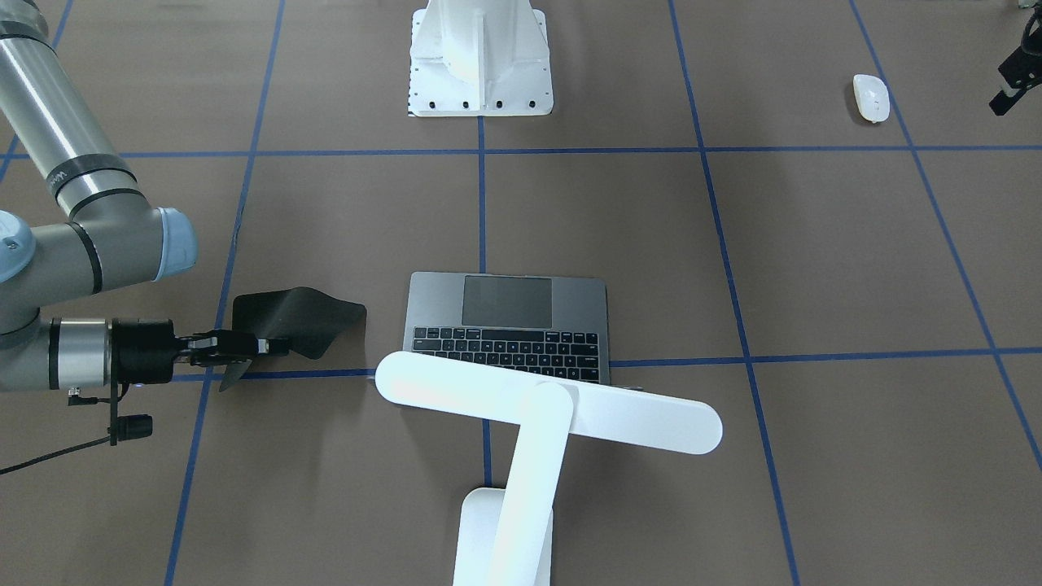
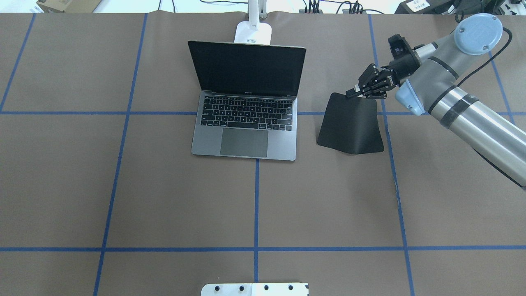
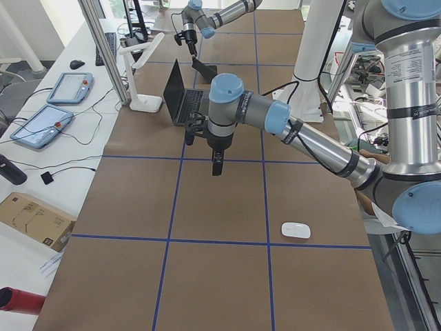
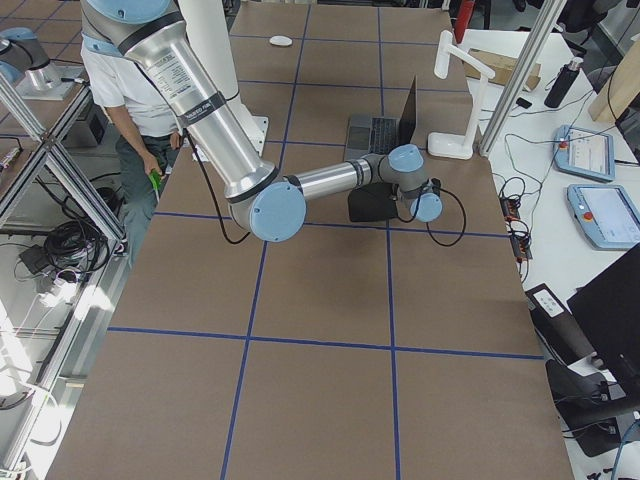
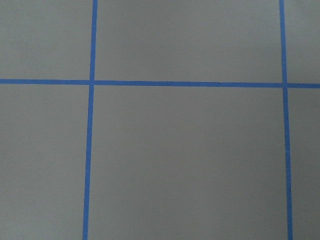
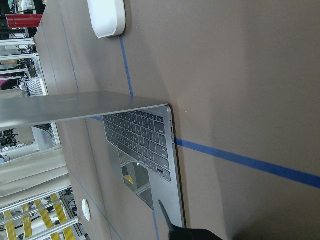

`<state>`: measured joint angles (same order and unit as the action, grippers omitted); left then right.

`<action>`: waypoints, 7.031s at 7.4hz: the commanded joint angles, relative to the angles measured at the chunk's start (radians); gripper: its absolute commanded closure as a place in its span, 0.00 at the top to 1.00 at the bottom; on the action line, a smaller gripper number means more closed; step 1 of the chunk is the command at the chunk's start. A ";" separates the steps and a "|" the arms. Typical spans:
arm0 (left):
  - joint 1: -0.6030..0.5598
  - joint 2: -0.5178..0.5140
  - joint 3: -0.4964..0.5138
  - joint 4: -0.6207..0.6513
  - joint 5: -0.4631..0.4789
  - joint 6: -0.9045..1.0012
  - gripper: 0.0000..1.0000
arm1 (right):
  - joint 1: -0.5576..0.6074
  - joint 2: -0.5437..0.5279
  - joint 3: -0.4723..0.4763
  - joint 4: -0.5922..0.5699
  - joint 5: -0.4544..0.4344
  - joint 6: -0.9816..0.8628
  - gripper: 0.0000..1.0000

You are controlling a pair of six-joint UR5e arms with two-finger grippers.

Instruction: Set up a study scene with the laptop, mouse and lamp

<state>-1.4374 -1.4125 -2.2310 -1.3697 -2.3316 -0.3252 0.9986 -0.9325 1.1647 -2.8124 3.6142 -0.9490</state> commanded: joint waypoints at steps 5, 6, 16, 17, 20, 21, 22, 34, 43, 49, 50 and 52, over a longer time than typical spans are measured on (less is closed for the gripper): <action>-0.001 0.000 -0.006 0.000 0.000 -0.002 1.00 | -0.040 0.081 -0.066 -0.001 0.121 0.001 0.46; -0.002 0.000 -0.010 0.000 0.000 -0.029 1.00 | -0.040 0.087 -0.066 -0.001 0.153 0.001 0.46; -0.002 0.007 -0.009 0.000 -0.008 -0.034 1.00 | 0.187 -0.080 0.007 -0.006 -0.568 0.276 0.58; -0.002 0.041 -0.013 -0.003 -0.024 -0.032 1.00 | 0.201 -0.084 0.007 -0.004 -0.703 0.282 0.58; -0.003 0.067 -0.016 -0.005 -0.031 -0.031 1.00 | 0.254 -0.089 0.007 0.113 -1.013 0.321 0.57; -0.003 0.076 -0.024 -0.009 -0.031 -0.025 1.00 | 0.285 -0.103 0.038 0.249 -1.151 0.364 0.57; -0.002 0.113 -0.025 -0.078 -0.029 -0.018 1.00 | 0.300 -0.167 0.106 0.363 -1.213 0.410 0.57; 0.274 0.379 0.374 -0.823 -0.009 -0.137 1.00 | 0.446 -0.549 0.561 0.835 -1.214 0.539 0.99; 0.810 0.512 0.467 -1.293 0.233 -0.693 1.00 | 0.445 -0.571 0.612 0.837 -1.215 0.546 0.99; 0.983 0.537 0.514 -1.396 0.304 -0.715 1.00 | 0.445 -0.569 0.610 0.838 -1.212 0.546 0.99; 1.017 0.534 0.533 -1.425 0.311 -0.736 1.00 | 0.443 -0.569 0.610 0.840 -1.212 0.546 0.99; 1.098 0.530 0.539 -1.454 0.343 -0.793 1.00 | 0.443 -0.572 0.599 0.873 -1.214 0.546 0.99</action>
<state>-0.3874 -0.8799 -1.6990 -2.8077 -2.0107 -1.0898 1.4423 -1.5036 1.7691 -1.9539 2.4019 -0.4035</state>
